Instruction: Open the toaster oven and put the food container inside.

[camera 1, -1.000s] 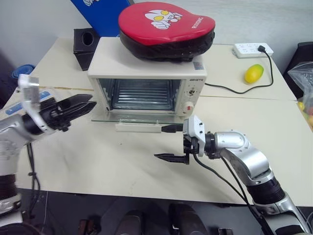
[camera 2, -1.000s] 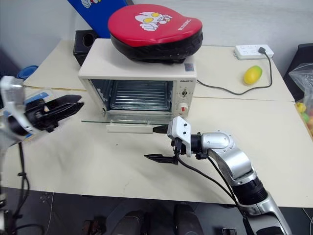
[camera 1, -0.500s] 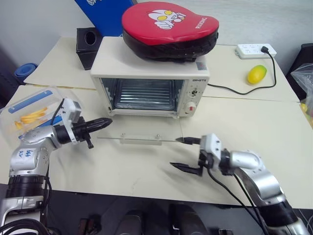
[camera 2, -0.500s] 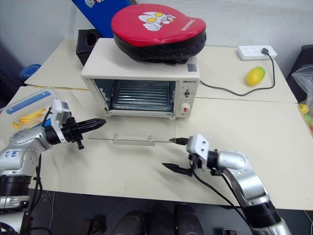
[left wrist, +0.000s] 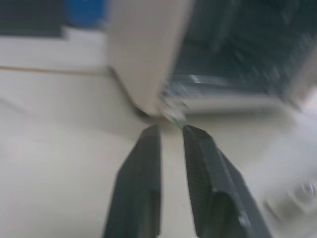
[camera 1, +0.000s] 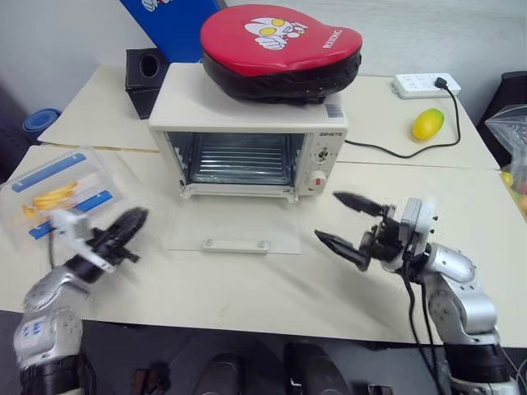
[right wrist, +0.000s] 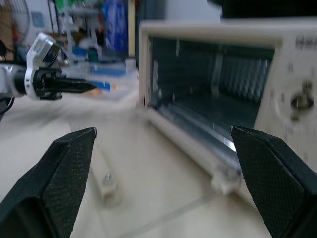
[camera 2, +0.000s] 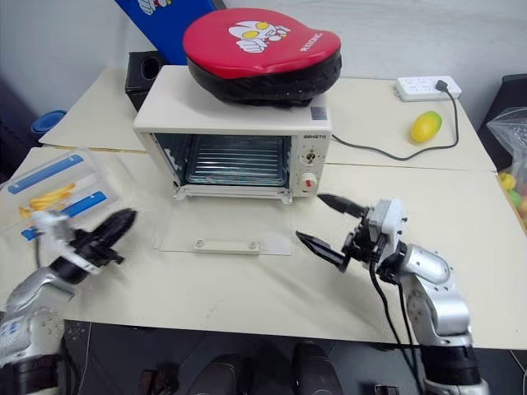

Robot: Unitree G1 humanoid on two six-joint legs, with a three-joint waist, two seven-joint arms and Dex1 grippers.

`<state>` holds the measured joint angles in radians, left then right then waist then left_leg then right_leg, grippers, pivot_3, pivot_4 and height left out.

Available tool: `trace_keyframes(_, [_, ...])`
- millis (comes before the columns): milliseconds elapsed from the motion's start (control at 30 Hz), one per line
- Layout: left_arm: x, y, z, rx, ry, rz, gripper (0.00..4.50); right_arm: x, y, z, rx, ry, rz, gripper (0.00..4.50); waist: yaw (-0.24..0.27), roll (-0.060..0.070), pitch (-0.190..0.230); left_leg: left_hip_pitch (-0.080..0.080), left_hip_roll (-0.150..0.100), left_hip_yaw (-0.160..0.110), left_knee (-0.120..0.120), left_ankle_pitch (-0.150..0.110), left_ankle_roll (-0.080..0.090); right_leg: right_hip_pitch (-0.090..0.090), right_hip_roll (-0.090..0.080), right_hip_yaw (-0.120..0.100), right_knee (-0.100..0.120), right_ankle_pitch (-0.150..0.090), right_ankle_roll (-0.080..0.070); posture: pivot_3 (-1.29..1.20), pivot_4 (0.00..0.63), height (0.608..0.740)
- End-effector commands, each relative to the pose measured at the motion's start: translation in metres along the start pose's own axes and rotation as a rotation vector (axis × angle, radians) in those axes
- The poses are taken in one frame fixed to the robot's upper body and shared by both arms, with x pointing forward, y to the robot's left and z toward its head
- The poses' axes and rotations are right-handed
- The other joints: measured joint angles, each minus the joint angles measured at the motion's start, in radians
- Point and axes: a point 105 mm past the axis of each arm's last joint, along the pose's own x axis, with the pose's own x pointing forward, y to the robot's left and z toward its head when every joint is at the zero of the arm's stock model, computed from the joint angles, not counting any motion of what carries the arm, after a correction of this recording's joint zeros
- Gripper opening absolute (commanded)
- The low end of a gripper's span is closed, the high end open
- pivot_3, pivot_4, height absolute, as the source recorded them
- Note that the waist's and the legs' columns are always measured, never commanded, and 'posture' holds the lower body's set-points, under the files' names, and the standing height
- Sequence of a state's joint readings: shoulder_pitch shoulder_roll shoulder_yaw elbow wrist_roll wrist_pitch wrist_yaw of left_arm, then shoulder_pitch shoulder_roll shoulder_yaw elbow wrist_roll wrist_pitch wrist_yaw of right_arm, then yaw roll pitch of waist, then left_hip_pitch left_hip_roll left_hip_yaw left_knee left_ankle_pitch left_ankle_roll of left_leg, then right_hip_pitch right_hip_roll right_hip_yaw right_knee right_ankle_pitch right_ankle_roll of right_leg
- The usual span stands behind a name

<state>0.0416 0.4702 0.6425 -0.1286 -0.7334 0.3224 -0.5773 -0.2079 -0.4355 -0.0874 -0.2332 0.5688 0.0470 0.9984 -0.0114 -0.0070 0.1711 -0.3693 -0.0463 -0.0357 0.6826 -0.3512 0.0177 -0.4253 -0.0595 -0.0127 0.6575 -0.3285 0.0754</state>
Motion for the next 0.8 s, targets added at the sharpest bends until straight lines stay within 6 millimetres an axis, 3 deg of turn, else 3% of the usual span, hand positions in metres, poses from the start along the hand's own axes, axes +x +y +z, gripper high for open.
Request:
trace_keyframes(33, [-0.039, 0.022, 0.024, -0.014, -0.085, 0.208, 2.1, 0.013, 0.009, 0.008, -0.056, -0.075, 0.033, 4.5, 0.006, 0.0, 0.0, 0.0, 0.0, 0.0, 0.0, 0.0, 0.0, 0.0, 0.0, 0.0, -0.001, 0.0, 0.0, 0.0, 0.15, 0.74])
trace_keyframes(67, [-0.049, 0.027, 0.025, -0.023, -0.088, 0.251, 2.36, 0.015, 0.011, 0.009, -0.053, -0.086, 0.041, 4.5, 0.008, 0.0, 0.0, 0.0, 0.0, 0.0, 0.0, 0.0, 0.0, 0.0, 0.0, 0.0, 0.0, 0.0, 0.0, 0.0, 0.15, 0.74])
trace_keyframes(200, [-0.122, 0.07, 0.027, -0.09, -0.121, 0.585, 3.56, 0.027, 0.025, 0.003, -0.09, -0.101, 0.124, 4.5, 0.011, -0.001, -0.001, 0.001, 0.0, 0.0, 0.0, 0.0, 0.001, 0.003, 0.0, 0.0, -0.003, 0.0, 0.0, 0.0, 0.15, 0.74])
trace_keyframes(267, [-0.136, 0.081, 0.029, -0.14, -0.128, 0.668, 4.17, 0.029, 0.027, 0.0, -0.112, -0.098, 0.149, 4.5, 0.014, -0.001, -0.001, 0.001, 0.0, -0.001, 0.0, 0.0, 0.001, 0.004, 0.0, -0.001, -0.004, 0.0, 0.0, 0.0, 0.15, 0.74])
trace_keyframes(300, [-0.133, 0.082, 0.032, -0.157, -0.116, 0.661, 4.46, 0.029, 0.025, 0.0, -0.112, -0.099, 0.148, 4.5, 0.017, -0.001, -0.001, 0.002, 0.0, -0.001, 0.0, 0.0, 0.001, 0.005, 0.0, -0.001, -0.004, 0.0, 0.0, 0.0, 0.15, 0.74])
trace_keyframes(400, [-0.116, 0.094, 0.055, -0.163, -0.13, 0.691, 4.46, 0.032, 0.016, 0.002, -0.133, -0.105, 0.133, 4.5, 0.028, -0.001, 0.0, 0.005, -0.001, -0.005, 0.001, 0.0, 0.001, 0.01, 0.0, -0.003, -0.006, 0.0, 0.0, 0.0, 0.15, 0.74])
trace_keyframes(533, [-0.074, 0.102, 0.074, -0.165, 0.035, 0.644, 4.46, 0.033, 0.014, -0.001, -0.131, -0.095, 0.143, 4.5, 0.031, -0.003, -0.002, 0.011, -0.001, -0.008, -0.001, -0.001, 0.001, 0.016, 0.0, -0.004, -0.007, -0.001, -0.001, 0.0, 0.15, 0.74])
trace_keyframes(633, [-0.056, 0.121, 0.086, -0.134, 0.134, 0.703, 4.46, 0.033, 0.015, -0.003, -0.117, -0.088, 0.148, 4.5, 0.024, -0.001, 0.0, 0.012, -0.002, -0.008, -0.003, -0.002, 0.002, 0.015, 0.0, -0.003, -0.005, -0.001, -0.001, 0.0, 0.15, 0.74])
trace_keyframes(800, [-0.04, 0.157, 0.087, -0.132, 0.293, 0.837, 4.46, 0.036, 0.015, -0.002, -0.11, -0.095, 0.142, 4.5, 0.001, -0.001, 0.0, 0.013, -0.003, -0.007, -0.006, -0.002, 0.001, 0.014, 0.001, -0.003, -0.002, -0.001, -0.001, 0.0, 0.15, 0.74])
